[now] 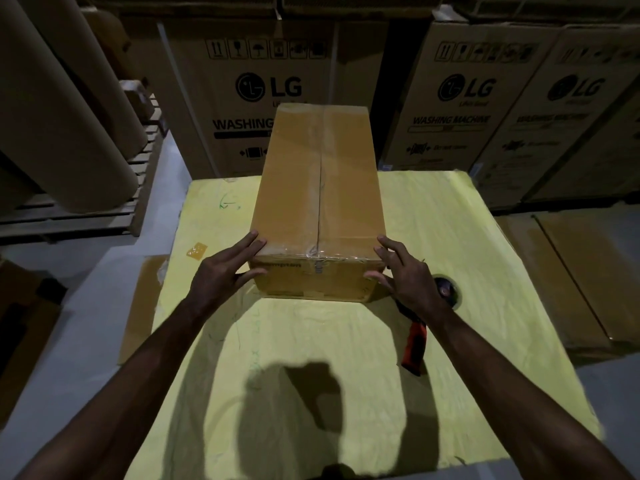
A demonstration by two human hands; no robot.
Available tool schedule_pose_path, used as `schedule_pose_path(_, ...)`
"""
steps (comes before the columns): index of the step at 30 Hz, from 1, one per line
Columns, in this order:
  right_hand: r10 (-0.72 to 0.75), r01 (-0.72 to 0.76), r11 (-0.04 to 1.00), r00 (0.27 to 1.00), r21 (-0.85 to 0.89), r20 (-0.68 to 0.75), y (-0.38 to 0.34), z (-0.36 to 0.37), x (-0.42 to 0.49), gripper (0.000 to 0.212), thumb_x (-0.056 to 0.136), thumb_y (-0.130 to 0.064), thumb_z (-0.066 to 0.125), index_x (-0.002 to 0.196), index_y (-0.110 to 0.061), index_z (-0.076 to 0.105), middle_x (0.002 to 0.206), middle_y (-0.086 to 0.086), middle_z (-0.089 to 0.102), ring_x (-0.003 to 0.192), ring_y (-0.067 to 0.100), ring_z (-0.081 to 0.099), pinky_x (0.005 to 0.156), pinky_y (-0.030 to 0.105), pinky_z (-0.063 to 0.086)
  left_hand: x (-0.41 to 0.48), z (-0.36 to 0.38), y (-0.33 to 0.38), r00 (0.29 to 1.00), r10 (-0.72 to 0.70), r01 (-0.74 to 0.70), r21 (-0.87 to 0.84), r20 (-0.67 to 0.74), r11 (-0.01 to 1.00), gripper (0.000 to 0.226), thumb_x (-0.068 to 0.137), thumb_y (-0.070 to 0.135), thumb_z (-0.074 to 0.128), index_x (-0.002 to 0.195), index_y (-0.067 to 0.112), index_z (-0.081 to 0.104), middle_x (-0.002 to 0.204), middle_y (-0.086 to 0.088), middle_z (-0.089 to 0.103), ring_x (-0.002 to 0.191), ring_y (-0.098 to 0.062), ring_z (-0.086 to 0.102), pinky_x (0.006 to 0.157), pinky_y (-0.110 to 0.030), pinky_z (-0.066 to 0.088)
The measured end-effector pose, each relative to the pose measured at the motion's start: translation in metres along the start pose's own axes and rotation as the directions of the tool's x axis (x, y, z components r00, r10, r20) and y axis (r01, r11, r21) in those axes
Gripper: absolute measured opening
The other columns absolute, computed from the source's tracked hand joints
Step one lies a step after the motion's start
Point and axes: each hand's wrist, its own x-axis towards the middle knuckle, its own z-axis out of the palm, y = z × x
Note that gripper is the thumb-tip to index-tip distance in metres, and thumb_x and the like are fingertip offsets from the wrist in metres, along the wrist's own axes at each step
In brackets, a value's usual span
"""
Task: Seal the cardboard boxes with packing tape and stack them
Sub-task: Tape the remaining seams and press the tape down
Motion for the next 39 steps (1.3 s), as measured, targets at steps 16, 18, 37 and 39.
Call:
schedule_pose_path(16, 0.652, -0.566, 0.684, 0.758, 0.459, -0.037, -0.043, -0.002, 0.002, 0.081, 0.089, -0.056, 0.067, 0.152, -0.017, 0.037, 0.159, 0.001, 0.039, 0.121, -0.006, 0.052, 0.089, 0.013, 0.048, -0.013, 0.004, 0.035, 0.877, -0.468, 0.465, -0.447, 0.111, 0.764, 0.102, 0.082, 0.065, 0.073, 0.163, 0.024, 0.027, 0.169, 0.005, 0.029, 0.135, -0.01, 0.055, 0.098, -0.022, 0.053)
schedule_pose_path(18, 0.868, -0.72, 0.29, 0.475, 0.63, 0.143, -0.047, -0.003, 0.032, 0.086, 0.085, -0.078, 0.054, 0.153, -0.03, 0.035, 0.157, -0.003, 0.043, 0.124, -0.004, 0.052, 0.106, 0.032, 0.047, 0.007, 0.004, 0.036, 0.694, -0.705, 0.632, -0.596, 0.149, 0.496, 0.088, 0.086, 0.079, 0.057, 0.156, 0.03, 0.039, 0.157, 0.006, 0.047, 0.128, -0.002, 0.058, 0.103, -0.024, 0.052)
schedule_pose_path(37, 0.655, -0.762, -0.138, 0.41, 0.633, 0.635, -0.094, -0.056, 0.073, 0.091, 0.063, -0.011, 0.097, 0.138, -0.034, 0.051, 0.118, -0.001, 0.068, 0.108, 0.02, 0.065, 0.089, 0.038, 0.061, 0.06, -0.018, 0.102, 0.077, -0.989, 0.602, -0.797, 0.126, -0.055, 0.088, 0.052, 0.067, 0.095, 0.126, 0.026, 0.074, 0.114, 0.009, 0.078, 0.113, -0.016, 0.07, 0.105, -0.042, 0.053)
schedule_pose_path(39, 0.651, -0.736, -0.113, 0.452, 0.667, 0.61, -0.1, -0.076, 0.067, 0.087, 0.066, -0.005, 0.094, 0.135, -0.036, 0.052, 0.117, -0.003, 0.07, 0.108, 0.018, 0.066, 0.085, 0.031, 0.061, 0.06, -0.033, 0.13, 0.046, -0.997, 0.569, -0.822, 0.057, -0.021, 0.077, 0.061, 0.055, 0.095, 0.128, 0.023, 0.073, 0.119, 0.007, 0.076, 0.112, -0.014, 0.07, 0.103, -0.037, 0.054)
